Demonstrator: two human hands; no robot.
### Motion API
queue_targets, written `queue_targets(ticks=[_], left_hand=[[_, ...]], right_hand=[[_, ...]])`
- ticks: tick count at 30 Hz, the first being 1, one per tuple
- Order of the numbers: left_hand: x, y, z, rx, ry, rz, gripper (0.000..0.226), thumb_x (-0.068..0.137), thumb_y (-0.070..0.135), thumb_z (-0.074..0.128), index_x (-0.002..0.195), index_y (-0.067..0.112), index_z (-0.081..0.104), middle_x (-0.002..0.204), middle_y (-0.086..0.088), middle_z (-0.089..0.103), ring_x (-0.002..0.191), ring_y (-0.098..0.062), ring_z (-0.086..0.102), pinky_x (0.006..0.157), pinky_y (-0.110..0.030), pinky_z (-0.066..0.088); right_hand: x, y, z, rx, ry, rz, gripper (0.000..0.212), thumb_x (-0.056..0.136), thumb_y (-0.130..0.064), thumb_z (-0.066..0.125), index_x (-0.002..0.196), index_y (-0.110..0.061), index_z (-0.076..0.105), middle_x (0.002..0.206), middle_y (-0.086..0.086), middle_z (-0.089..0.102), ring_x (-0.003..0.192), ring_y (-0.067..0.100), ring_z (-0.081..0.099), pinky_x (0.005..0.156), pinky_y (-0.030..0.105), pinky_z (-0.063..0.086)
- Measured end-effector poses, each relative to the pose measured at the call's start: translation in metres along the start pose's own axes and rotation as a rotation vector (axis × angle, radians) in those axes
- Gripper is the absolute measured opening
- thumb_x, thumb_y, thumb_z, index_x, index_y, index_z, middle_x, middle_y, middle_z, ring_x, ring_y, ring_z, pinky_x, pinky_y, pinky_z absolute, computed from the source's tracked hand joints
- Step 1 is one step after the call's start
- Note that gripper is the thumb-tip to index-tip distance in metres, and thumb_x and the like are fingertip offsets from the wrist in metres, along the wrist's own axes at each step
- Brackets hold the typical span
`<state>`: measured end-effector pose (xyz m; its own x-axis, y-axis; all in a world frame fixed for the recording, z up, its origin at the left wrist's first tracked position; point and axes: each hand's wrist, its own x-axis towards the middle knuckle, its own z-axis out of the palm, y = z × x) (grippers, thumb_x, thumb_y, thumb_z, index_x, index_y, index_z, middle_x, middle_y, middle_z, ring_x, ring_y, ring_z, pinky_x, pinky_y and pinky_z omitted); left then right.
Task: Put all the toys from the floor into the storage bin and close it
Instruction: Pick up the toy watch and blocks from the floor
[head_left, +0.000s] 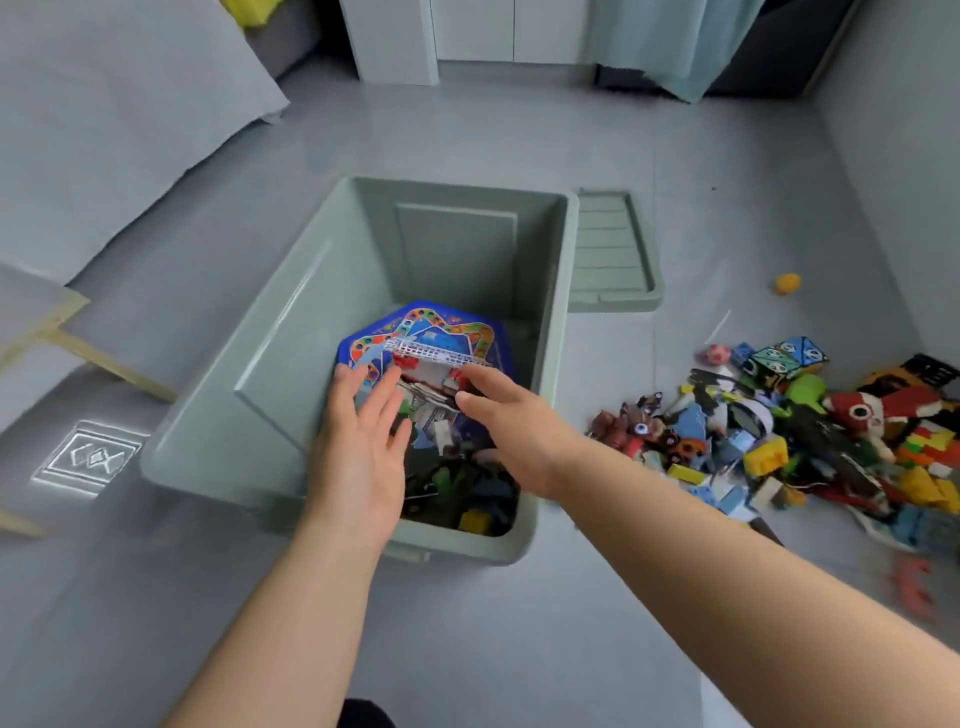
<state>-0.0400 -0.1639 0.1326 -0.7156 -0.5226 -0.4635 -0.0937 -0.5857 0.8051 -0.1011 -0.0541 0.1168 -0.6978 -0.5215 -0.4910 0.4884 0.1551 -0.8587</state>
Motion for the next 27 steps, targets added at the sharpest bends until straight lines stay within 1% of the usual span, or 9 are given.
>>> queue_targets(ticks=[3,5,7,9,13,15,21,24,27], left_hand=[[-0.024,-0.013,0.03,-0.169,-0.187,-0.003,0.025,0.096,0.033,0.039,0.101,0.019,0.059,0.101,0.001,0.07,0.102,-0.013,0.062,0.085,-0.026,0.048],[-0.041,-0.042,0.06,-0.138,-0.37,-0.11,0.021,0.09,0.031,0.044,0.091,0.018,0.06,0.083,0.001,0.07,0.082,-0.012,0.065,0.075,-0.024,0.051],[-0.057,-0.089,0.092,-0.033,-0.577,-0.277,0.024,0.08,0.032,0.048,0.089,0.015,0.061,0.076,-0.002,0.069,0.071,-0.012,0.064,0.068,-0.023,0.053],[-0.069,-0.146,0.113,0.107,-0.681,-0.478,0.023,0.084,0.031,0.047,0.089,0.013,0.061,0.074,-0.004,0.069,0.066,-0.013,0.063,0.064,-0.024,0.053],[-0.072,-0.256,0.118,0.244,-0.546,-0.824,0.023,0.095,0.026,0.044,0.09,0.011,0.061,0.078,-0.007,0.067,0.069,-0.018,0.059,0.067,-0.028,0.047],[-0.072,-0.301,0.113,0.239,-0.427,-0.924,0.021,0.093,0.023,0.046,0.091,0.01,0.061,0.079,-0.008,0.064,0.071,-0.019,0.057,0.067,-0.029,0.045],[-0.071,-0.377,0.109,0.273,-0.252,-1.036,0.028,0.094,0.029,0.044,0.096,0.008,0.061,0.089,-0.01,0.063,0.078,-0.022,0.055,0.072,-0.033,0.045],[-0.065,-0.391,0.118,0.262,-0.236,-1.012,0.031,0.094,0.032,0.043,0.101,0.009,0.062,0.096,-0.01,0.065,0.087,-0.023,0.058,0.077,-0.034,0.046],[-0.058,-0.396,0.133,0.261,-0.266,-0.958,0.034,0.094,0.036,0.044,0.112,0.013,0.061,0.111,-0.011,0.064,0.101,-0.024,0.059,0.087,-0.038,0.045]], right_hand=[[-0.037,0.005,-0.057,0.095,-0.057,-0.122,0.035,0.096,-0.005,0.041,0.124,-0.019,0.055,0.126,-0.004,0.059,0.115,0.01,0.054,0.101,0.03,0.041],[-0.065,0.019,-0.106,0.205,0.002,-0.176,0.028,0.093,-0.003,0.042,0.11,-0.013,0.062,0.109,0.003,0.069,0.101,0.013,0.064,0.094,0.029,0.048],[-0.088,0.05,-0.161,0.295,0.158,-0.168,0.024,0.091,-0.002,0.043,0.102,-0.01,0.063,0.094,0.005,0.072,0.086,0.016,0.067,0.085,0.028,0.052],[-0.106,0.1,-0.212,0.316,0.383,-0.089,0.022,0.091,-0.002,0.046,0.098,-0.012,0.064,0.089,0.005,0.07,0.083,0.018,0.063,0.083,0.03,0.05],[-0.14,0.207,-0.291,0.055,0.905,0.193,0.014,0.09,-0.012,0.055,0.103,-0.017,0.06,0.102,0.005,0.059,0.087,0.016,0.054,0.075,0.026,0.043],[-0.148,0.25,-0.33,-0.099,1.054,0.321,0.024,0.088,-0.016,0.059,0.112,-0.015,0.054,0.112,0.008,0.054,0.088,0.019,0.052,0.069,0.028,0.043],[-0.115,0.309,-0.417,-0.611,1.142,0.444,0.065,0.083,-0.031,0.063,0.138,-0.011,0.033,0.134,0.016,0.043,0.119,0.034,0.044,0.095,0.038,0.04],[-0.101,0.314,-0.422,-0.722,1.213,0.443,0.059,0.088,-0.032,0.056,0.138,-0.009,0.032,0.137,0.015,0.039,0.123,0.033,0.038,0.097,0.04,0.038],[-0.103,0.316,-0.399,-0.47,1.285,0.274,0.039,0.088,-0.028,0.056,0.122,-0.011,0.048,0.115,0.013,0.051,0.101,0.028,0.053,0.085,0.041,0.047]])
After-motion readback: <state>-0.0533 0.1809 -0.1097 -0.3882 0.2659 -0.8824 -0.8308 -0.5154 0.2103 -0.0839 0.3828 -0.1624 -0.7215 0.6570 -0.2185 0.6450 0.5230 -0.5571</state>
